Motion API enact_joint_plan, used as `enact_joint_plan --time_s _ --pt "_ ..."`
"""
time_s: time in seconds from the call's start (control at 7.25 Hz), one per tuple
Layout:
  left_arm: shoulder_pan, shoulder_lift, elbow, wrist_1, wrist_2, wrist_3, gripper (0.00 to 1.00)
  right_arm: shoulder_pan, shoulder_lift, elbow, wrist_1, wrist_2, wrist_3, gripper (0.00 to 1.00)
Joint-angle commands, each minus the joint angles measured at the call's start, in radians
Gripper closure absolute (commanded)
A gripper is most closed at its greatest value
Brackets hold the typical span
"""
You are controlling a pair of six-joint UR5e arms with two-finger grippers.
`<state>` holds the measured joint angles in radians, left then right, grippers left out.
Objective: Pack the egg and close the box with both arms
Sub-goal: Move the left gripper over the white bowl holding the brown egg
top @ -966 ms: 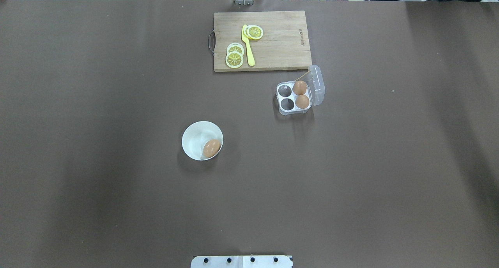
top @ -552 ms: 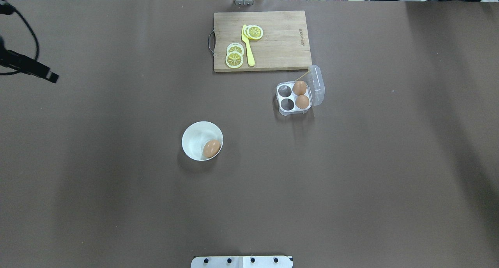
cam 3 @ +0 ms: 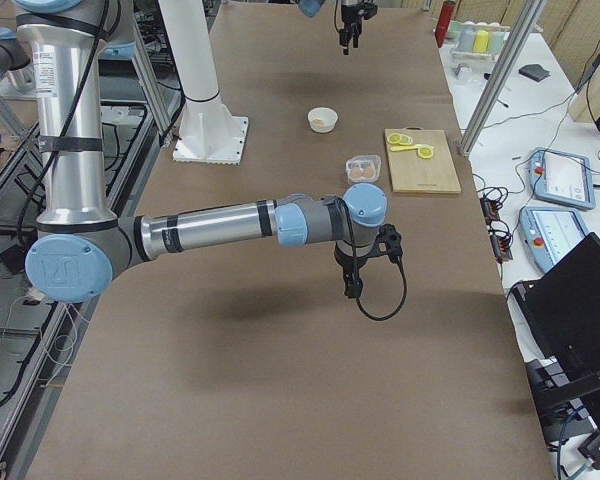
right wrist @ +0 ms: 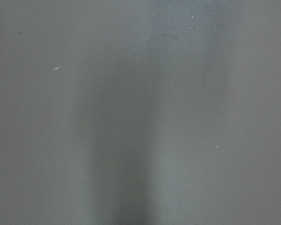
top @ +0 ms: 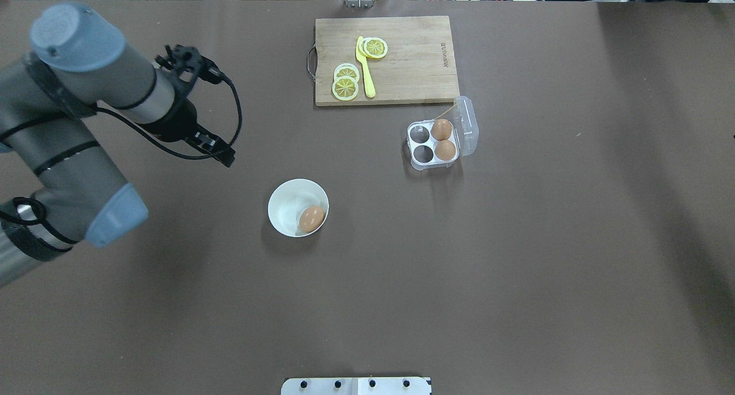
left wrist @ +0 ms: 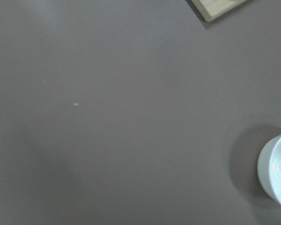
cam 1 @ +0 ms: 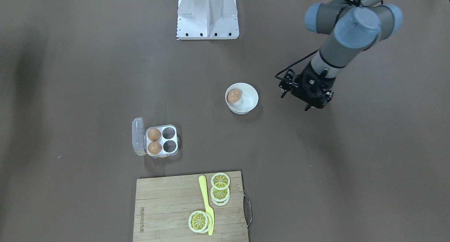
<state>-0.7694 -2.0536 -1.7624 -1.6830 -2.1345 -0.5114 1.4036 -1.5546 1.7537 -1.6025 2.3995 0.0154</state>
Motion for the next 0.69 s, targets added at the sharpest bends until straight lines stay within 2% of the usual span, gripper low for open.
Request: enact_joint_plan --time_s 0.0,0.28,0.41,0.55 --pt "0.138 -0.095 0.044 0.014 0.106 -0.039 0.19 -0.003 0.002 0.001 0.001 0.001 0.0 0.0" --pt "0.192 -0.112 0.06 0.014 0.146 -0.05 0.19 -0.003 0.002 0.001 0.0 0.003 0.003 0.0" --pt "0.2 -0.118 0.087 0.005 0.148 -0.05 0.23 -0.003 0.002 0.001 0.0 0.006 0.003 0.0" --pt "0.206 -0.125 0.122 -0.047 0.146 -0.053 0.24 -0.003 0.002 0.004 0.0 0.006 0.008 0.0"
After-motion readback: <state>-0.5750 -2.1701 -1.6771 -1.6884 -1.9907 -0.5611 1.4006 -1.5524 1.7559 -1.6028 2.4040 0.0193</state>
